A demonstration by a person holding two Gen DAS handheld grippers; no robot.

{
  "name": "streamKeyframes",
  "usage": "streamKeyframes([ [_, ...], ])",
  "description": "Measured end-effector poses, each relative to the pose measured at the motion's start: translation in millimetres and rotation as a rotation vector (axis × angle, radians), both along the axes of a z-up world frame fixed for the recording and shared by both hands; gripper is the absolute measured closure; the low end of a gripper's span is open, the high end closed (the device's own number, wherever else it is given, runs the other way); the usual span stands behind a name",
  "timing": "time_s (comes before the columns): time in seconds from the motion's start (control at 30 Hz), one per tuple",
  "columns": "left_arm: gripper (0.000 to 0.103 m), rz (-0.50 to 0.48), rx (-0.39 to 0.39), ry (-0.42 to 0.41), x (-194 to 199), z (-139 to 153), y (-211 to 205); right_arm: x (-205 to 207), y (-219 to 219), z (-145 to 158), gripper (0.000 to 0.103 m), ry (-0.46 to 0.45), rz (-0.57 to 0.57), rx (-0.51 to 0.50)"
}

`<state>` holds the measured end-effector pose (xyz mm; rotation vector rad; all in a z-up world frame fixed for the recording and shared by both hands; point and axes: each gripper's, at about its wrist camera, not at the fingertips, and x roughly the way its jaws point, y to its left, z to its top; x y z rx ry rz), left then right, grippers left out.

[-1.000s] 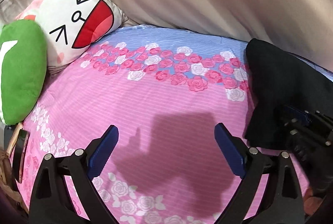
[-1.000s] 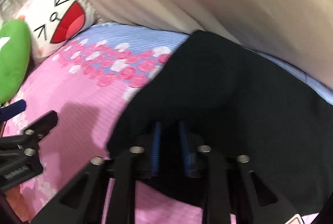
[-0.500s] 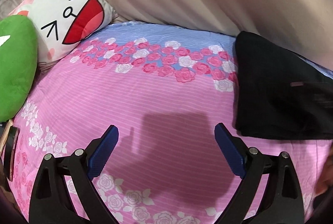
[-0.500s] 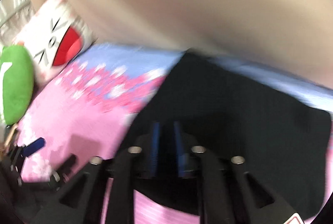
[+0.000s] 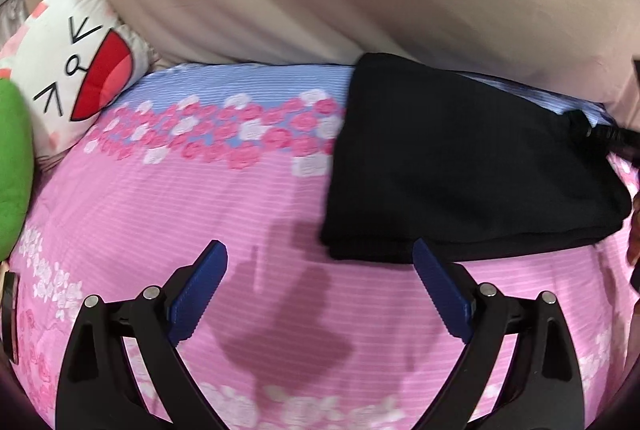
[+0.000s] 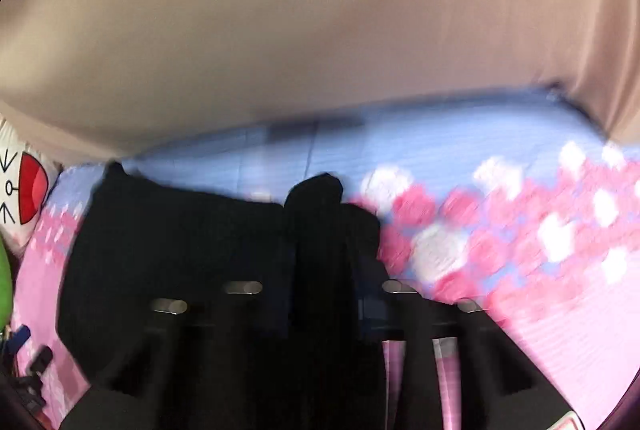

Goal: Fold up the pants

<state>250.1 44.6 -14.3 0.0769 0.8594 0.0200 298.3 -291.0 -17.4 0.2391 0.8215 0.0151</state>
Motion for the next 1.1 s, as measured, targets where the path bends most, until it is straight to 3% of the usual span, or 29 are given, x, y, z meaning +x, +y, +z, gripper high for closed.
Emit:
streamKeyframes([
  [0.03,0.011,-0.009,0.006,-0.002,1,0,-7,-5,-6,12,0.096,-0.039,0.005,0.034],
  [0.07,0.011,-0.020,0.016,-0.006,2,-2,-12,-10,-15,20,0.098,-0.077,-0.005,0.049],
  [0.13,0.011,-0.026,0.035,-0.004,6,-8,-22,0,-21,5,0.093,-0.034,-0.034,-0.030],
  [0.17,0.011,-0.026,0.039,0.007,8,-12,-24,16,-17,-22,0.090,0.059,-0.007,-0.063],
  [0.23,0.011,-0.036,0.048,0.033,10,-20,-27,9,-15,-16,0.087,-0.004,-0.017,-0.076],
  [0.3,0.011,-0.029,0.061,0.031,8,-22,-26,-12,-11,14,0.085,-0.076,-0.039,-0.052],
  [0.37,0.011,-0.028,0.048,0.034,10,-23,-23,-36,-6,34,0.085,-0.135,0.008,-0.007],
  [0.43,0.011,-0.027,0.043,0.035,10,-23,-22,-45,3,30,0.086,-0.113,0.055,0.017],
  [0.5,0.011,-0.029,0.045,0.038,9,-24,-23,-33,9,-9,0.091,0.032,0.059,-0.061],
  [0.53,0.011,-0.030,0.043,0.041,7,-24,-23,-31,9,-17,0.091,0.024,0.056,-0.055],
  [0.6,0.011,-0.039,0.038,0.038,3,-23,-24,-46,4,0,0.088,0.003,0.011,0.015],
  [0.67,0.011,-0.040,0.041,0.042,1,-24,-23,-75,9,25,0.083,-0.083,0.019,0.067],
  [0.73,0.011,-0.043,0.032,0.047,1,-24,-23,-91,22,28,0.081,-0.095,0.041,0.007],
  [0.83,0.011,-0.047,0.032,0.042,0,-23,-23,-86,41,-10,0.084,-0.020,0.035,-0.117],
  [0.9,0.011,-0.047,0.038,0.039,-3,-23,-23,-100,43,2,0.084,-0.039,0.006,-0.157],
  [1.03,0.011,-0.057,0.034,0.037,-12,-18,-26,-138,57,23,0.081,-0.101,0.016,-0.089],
  [1.1,0.011,-0.058,0.035,0.019,-21,-12,-28,-164,63,24,0.074,-0.112,0.002,-0.090],
])
